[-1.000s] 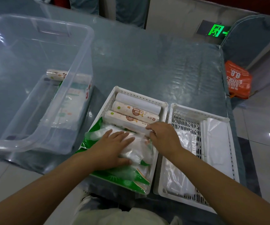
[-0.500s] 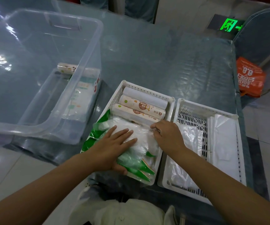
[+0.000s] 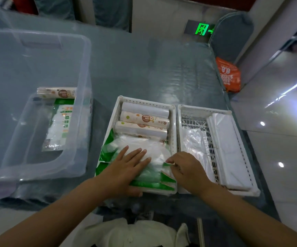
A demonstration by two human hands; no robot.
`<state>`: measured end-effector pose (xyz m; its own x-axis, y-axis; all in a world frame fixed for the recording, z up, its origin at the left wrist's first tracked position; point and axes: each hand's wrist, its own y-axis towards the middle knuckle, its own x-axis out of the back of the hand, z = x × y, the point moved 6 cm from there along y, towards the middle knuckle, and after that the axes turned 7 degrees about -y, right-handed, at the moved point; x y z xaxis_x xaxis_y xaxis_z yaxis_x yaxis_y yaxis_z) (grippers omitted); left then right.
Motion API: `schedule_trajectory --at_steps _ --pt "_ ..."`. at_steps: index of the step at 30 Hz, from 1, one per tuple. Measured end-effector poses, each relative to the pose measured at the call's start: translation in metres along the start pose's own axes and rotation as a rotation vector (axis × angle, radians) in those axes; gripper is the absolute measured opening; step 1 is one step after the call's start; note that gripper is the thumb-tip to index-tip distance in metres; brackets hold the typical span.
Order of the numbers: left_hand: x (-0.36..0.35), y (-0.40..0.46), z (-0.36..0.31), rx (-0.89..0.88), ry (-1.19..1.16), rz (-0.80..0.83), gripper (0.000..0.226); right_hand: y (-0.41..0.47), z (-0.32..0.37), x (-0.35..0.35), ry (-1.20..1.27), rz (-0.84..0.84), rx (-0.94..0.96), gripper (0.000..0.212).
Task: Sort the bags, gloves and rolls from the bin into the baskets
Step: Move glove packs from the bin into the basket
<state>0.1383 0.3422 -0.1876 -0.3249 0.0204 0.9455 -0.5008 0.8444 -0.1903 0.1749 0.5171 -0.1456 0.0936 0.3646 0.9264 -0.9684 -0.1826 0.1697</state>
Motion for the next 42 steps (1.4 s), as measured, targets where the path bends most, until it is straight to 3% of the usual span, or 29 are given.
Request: schedule_trajectory --at_steps 4,10,16,20,26,33,37,42 --pt "0.000 -0.007 0.003 -0.013 0.069 -0.004 0.091 -0.031 0.012 -0.001 -0.094 0.000 0.029 0.033" --pt "-0.005 -0.019 -0.003 -0.124 0.199 -0.012 0.080 -0.072 0.030 -0.011 -0.202 0.001 0.056 0.035" --pt "-0.007 -0.025 -0.007 -0.166 0.220 0.025 0.064 -0.065 0.041 -0.014 -0.213 -0.102 -0.041 0.011" --pt "-0.006 -0.028 -0.010 -0.168 0.241 0.023 0.061 -0.063 0.047 -0.013 -0.243 -0.171 -0.121 0.013" --pt "-0.003 -0.036 -0.015 -0.151 0.263 0.056 0.064 -0.068 0.060 -0.010 -0.324 -0.127 -0.160 0.016" --pt "0.077 -0.069 -0.019 -0.170 0.168 -0.268 0.072 -0.033 0.099 0.028 -0.241 -0.294 -0.199 0.007" --pt "0.138 -0.107 -0.002 -0.098 0.092 -0.400 0.064 0.018 0.142 0.048 -0.170 -0.363 -0.163 0.010" --pt "0.200 -0.172 0.047 0.024 0.158 -0.590 0.044 0.084 0.193 0.051 0.012 -0.401 -0.192 0.014"
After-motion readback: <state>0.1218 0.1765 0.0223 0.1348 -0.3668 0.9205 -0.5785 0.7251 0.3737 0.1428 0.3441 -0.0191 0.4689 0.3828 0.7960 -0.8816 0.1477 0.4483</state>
